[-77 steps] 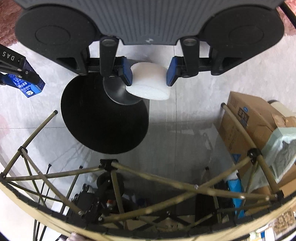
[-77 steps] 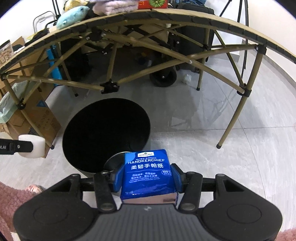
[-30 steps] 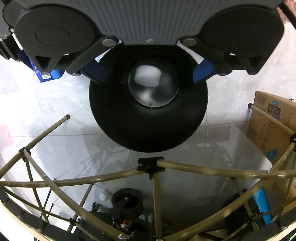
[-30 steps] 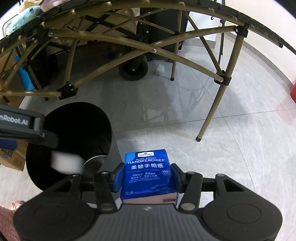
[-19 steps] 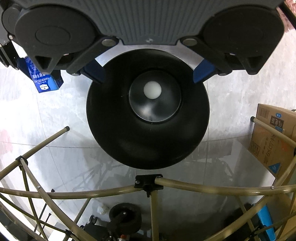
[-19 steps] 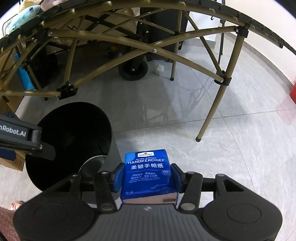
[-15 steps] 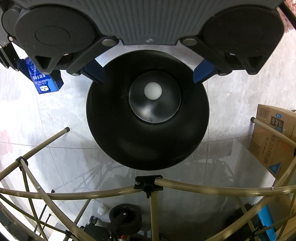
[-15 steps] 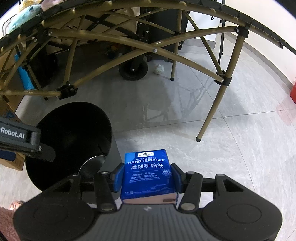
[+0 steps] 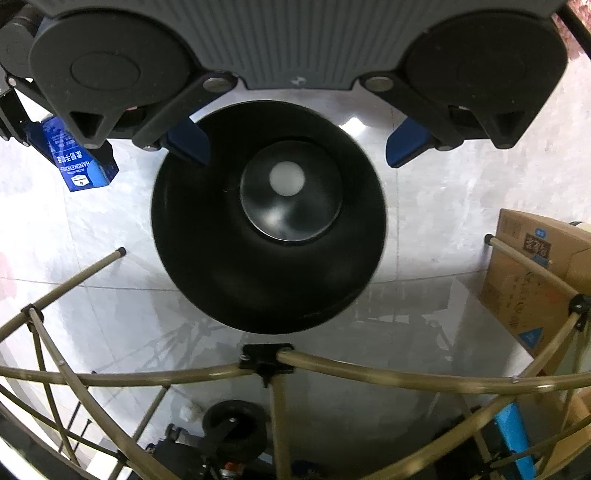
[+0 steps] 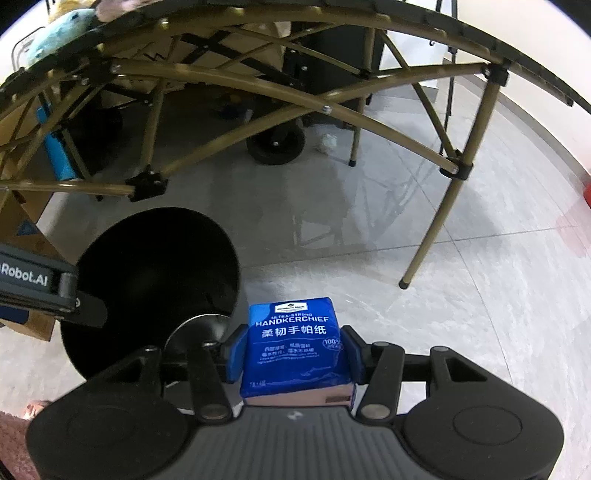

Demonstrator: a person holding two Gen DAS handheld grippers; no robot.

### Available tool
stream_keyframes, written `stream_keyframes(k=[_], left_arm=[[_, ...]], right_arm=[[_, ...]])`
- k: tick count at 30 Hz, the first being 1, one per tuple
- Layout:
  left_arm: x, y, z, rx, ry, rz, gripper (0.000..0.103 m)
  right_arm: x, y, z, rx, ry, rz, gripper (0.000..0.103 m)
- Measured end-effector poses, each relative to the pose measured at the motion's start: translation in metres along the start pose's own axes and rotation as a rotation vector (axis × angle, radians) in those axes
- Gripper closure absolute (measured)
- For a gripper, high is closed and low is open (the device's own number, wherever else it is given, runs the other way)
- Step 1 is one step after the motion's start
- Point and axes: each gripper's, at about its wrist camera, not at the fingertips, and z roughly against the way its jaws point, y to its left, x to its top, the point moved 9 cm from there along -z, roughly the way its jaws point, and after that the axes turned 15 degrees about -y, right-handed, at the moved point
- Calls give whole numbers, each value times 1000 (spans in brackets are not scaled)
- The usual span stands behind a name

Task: Collect trash
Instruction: 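Move the right tool over the bin and open it to drop the tissue pack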

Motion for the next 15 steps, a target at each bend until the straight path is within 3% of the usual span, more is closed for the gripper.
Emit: stream_keyframes(k=[15], left_arm=[[1, 75, 18, 102, -28, 69, 0]], right_arm=[[13, 70, -9, 107, -16, 60, 51]])
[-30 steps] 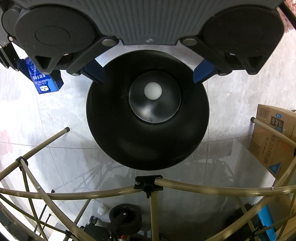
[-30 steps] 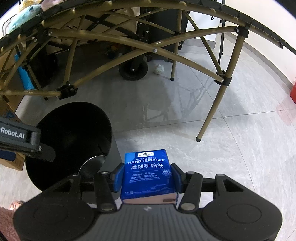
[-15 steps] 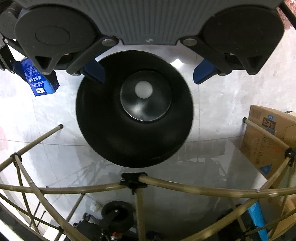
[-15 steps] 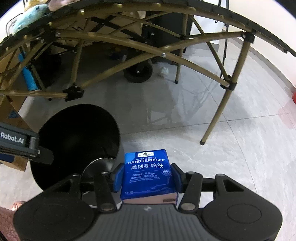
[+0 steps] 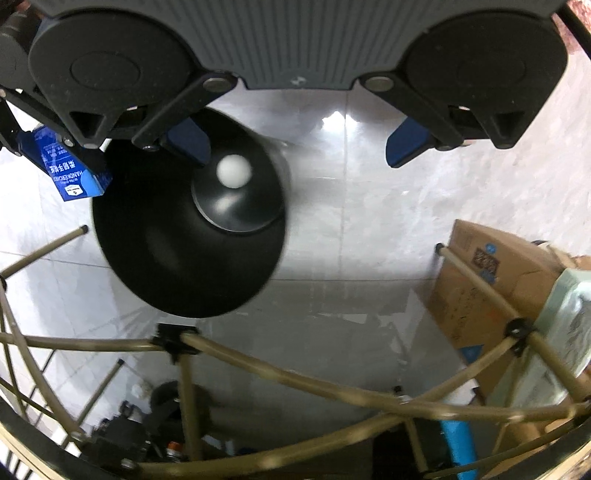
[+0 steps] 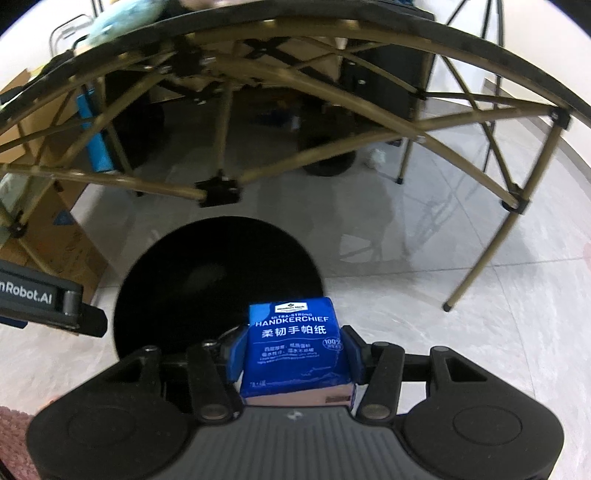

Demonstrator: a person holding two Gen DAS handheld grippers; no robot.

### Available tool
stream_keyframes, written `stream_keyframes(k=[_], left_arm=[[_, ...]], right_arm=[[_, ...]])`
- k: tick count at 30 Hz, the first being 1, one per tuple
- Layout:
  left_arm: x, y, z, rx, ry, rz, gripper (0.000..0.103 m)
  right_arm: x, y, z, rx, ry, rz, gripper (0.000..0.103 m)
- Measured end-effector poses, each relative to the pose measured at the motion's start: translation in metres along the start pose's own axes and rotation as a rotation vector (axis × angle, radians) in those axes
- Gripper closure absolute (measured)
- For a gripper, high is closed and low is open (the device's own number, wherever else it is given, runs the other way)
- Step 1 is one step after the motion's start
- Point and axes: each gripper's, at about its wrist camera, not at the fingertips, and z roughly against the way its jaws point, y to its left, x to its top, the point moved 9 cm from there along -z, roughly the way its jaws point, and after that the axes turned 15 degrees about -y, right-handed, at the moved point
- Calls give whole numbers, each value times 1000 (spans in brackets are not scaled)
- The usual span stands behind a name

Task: Collect trash
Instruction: 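Move the right tool over the bin and open it to drop the tissue pack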

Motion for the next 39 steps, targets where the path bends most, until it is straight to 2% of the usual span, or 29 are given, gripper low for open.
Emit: stream_keyframes(k=[11, 15, 26, 39], left_arm=[[-16, 70, -5, 109, 29, 66, 0], [-19, 85, -7, 133, 39, 83, 0], [-24, 94, -11, 166, 56, 86, 0], [-24, 91, -10, 161, 52, 82, 0]], right_arm=[[5, 43, -20, 53, 19, 32, 51], [4, 53, -24, 67, 35, 39, 51], [4, 73, -34, 94, 53, 53, 51], [1, 73, -37, 89, 64, 55, 50]])
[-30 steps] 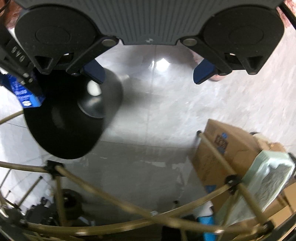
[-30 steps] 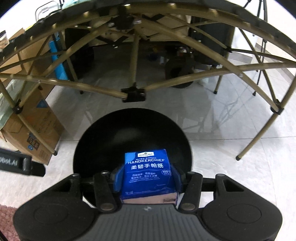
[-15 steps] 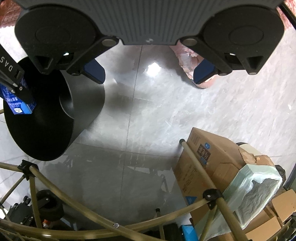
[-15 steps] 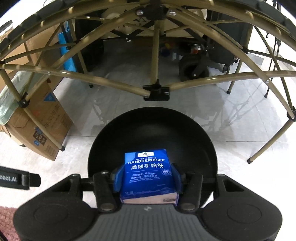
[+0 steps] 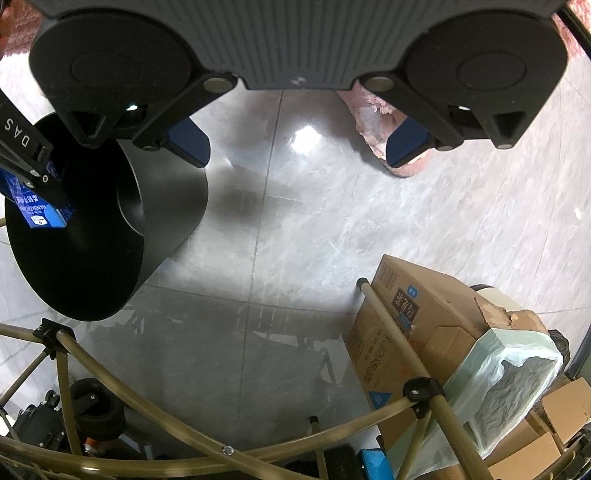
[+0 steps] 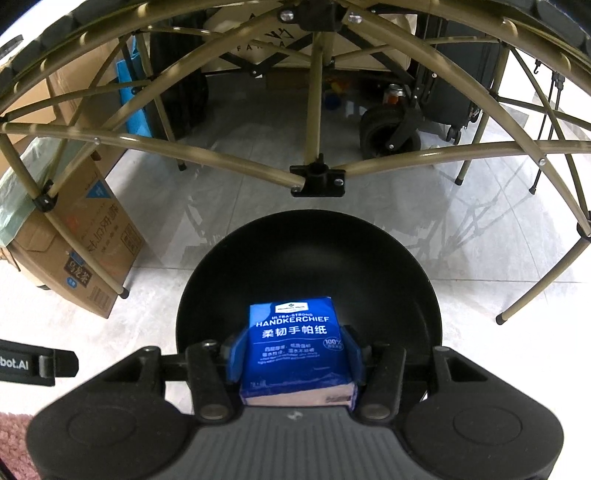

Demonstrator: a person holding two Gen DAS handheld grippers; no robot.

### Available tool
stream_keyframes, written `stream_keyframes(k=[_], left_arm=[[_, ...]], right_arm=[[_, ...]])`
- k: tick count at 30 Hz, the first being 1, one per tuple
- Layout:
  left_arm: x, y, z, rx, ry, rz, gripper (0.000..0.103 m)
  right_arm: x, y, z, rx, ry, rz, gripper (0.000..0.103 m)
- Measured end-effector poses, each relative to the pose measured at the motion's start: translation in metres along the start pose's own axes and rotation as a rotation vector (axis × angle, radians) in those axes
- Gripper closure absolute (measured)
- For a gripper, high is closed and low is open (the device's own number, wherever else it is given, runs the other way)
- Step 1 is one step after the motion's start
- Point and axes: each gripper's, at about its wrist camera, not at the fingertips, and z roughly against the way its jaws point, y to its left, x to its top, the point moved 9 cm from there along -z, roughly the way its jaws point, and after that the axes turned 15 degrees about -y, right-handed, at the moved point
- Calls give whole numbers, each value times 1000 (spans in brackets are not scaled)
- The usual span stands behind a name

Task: Collect trash
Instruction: 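Move the right tool over the bin and open it to drop the tissue pack, then raise both tools from the bin back toward the table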

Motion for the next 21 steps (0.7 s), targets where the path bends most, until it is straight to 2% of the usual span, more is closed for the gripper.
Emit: stream_keyframes(k=[2, 3, 4, 21], left_arm=[[0, 0, 0, -1, 1, 0, 0], [0, 0, 0, -1, 2, -1, 0], [0, 1, 0, -3, 3, -1, 0], [-1, 1, -1, -2, 5, -4, 0]], right_arm=[[0, -2, -2, -10, 4, -10, 37], [0, -3, -3, -13, 7, -16, 16], [-1, -4, -3, -15, 10, -21, 0], [-6, -8, -9, -42, 40, -4, 0]])
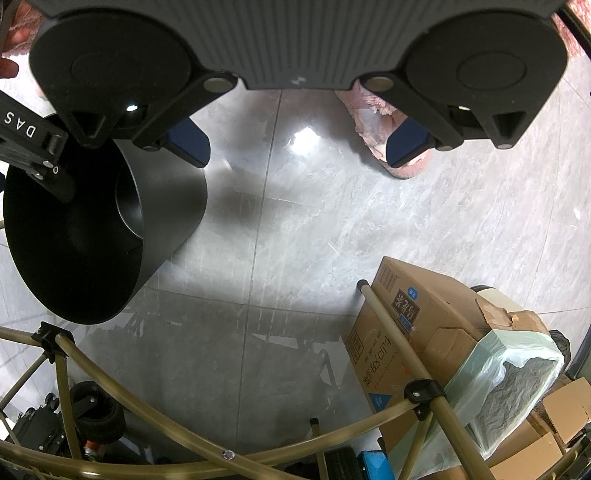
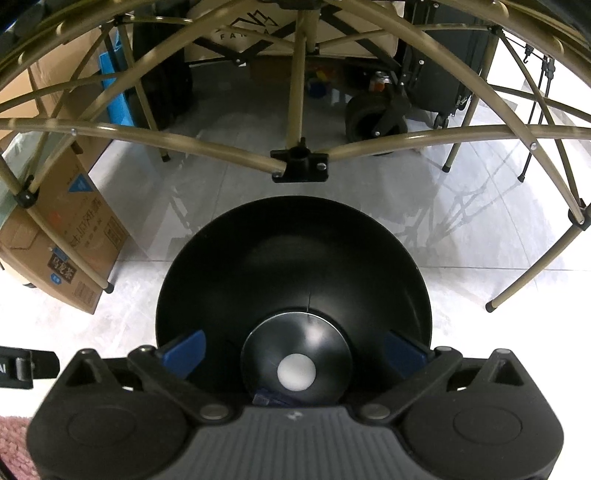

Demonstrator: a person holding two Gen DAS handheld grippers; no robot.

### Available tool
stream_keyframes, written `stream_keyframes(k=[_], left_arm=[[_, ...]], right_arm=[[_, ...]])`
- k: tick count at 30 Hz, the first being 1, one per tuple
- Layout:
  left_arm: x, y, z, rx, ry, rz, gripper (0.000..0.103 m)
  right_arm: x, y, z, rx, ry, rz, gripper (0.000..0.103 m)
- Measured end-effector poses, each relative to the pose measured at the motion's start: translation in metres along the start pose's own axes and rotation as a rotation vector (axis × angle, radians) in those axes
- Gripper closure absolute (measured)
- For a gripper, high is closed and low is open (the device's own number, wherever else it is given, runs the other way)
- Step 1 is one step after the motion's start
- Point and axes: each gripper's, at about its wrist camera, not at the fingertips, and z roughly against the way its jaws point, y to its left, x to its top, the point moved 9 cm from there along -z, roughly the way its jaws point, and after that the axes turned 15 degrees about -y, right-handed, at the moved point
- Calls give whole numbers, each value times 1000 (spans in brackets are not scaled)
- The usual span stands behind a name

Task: Collect trash
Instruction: 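Raise both tools from the bin back toward the table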

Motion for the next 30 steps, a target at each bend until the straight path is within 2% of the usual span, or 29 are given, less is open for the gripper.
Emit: stream_keyframes(k=[19, 30], left_arm=[[1, -1, 5, -12, -13, 14, 0], [20, -8, 46, -70, -176, 7, 0]], right_arm=[[5, 1, 6, 15, -22, -2, 0], [29, -6, 45, 57, -145, -12, 0]])
